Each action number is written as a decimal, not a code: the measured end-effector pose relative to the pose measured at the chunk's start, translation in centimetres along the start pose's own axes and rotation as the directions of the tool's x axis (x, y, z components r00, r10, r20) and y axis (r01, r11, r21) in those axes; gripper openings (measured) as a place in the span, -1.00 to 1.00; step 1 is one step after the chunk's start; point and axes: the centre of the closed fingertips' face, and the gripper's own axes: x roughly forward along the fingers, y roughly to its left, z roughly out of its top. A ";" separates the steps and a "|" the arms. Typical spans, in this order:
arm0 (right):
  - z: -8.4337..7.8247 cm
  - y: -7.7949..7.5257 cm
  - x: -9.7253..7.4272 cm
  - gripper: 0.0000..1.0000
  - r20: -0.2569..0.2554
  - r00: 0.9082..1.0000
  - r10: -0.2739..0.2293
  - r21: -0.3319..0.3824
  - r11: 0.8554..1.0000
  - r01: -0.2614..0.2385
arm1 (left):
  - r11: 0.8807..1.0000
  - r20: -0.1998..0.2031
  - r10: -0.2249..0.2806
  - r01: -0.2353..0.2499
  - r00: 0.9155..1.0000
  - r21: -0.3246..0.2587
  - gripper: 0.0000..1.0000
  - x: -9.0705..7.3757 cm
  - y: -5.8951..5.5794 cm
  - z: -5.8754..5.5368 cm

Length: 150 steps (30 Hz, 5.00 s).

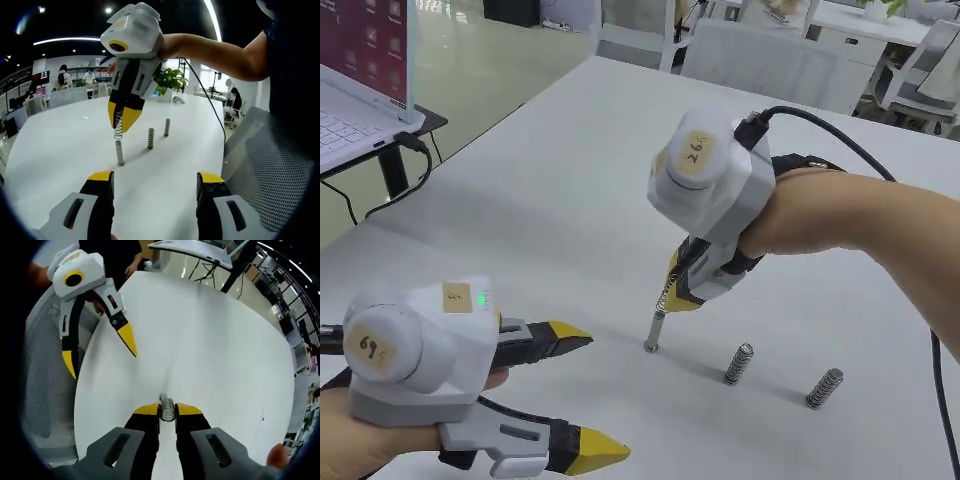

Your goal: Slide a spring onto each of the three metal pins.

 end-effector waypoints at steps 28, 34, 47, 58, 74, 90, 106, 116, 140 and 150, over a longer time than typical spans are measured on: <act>-1.0 0.6 3.7 -0.82 -0.046 0.997 0.058 0.032 0.998 -0.056 | 1.000 -0.009 0.000 0.000 1.000 -0.002 0.18 -0.2 0.4 -0.5; -1.1 1.1 4.4 -0.82 -0.059 0.996 0.066 0.026 0.998 -0.064 | 1.000 -0.012 -0.002 0.002 1.000 0.001 0.18 -0.1 0.4 -0.5; -1.0 2.2 5.6 -0.82 -0.066 0.994 0.090 0.018 0.996 -0.089 | 1.000 -0.016 0.002 -0.002 1.000 0.002 0.17 -0.1 0.4 -0.4; -1.3 2.6 6.1 -0.82 -0.063 0.993 0.096 0.031 0.995 -0.094 | 1.000 -0.025 -0.001 0.002 1.000 0.006 0.17 0.0 0.4 -0.5; -1.3 2.5 5.9 -0.60 -0.038 0.995 0.088 0.055 0.995 -0.086 | 1.000 -0.030 -0.002 0.003 1.000 0.009 0.17 0.0 0.5 -0.5; -2.2 2.1 3.6 -0.40 0.028 0.999 0.042 0.113 0.993 -0.045 | 1.000 -0.031 0.007 -0.006 0.999 0.021 0.18 0.0 0.6 0.0; -4.5 2.1 0.3 -0.33 0.135 0.989 -0.057 0.247 0.969 0.022 | 1.000 -0.031 0.016 -0.015 0.999 0.020 0.19 0.1 1.1 0.5; -6.5 2.5 -1.3 -0.29 0.194 0.973 -0.126 0.344 0.937 0.052 | 1.000 -0.027 0.015 -0.015 1.000 0.017 0.20 0.4 1.2 0.9; -9.4 2.6 -5.4 -0.06 0.327 0.894 -0.307 0.508 0.854 0.107 | 1.000 -0.034 -0.002 0.003 0.999 0.026 0.24 1.1 1.3 1.5; -10.5 3.0 -7.2 0.07 0.379 0.836 -0.397 0.543 0.827 0.147 | 1.000 -0.035 0.001 0.000 0.999 0.028 0.25 1.2 1.4 1.6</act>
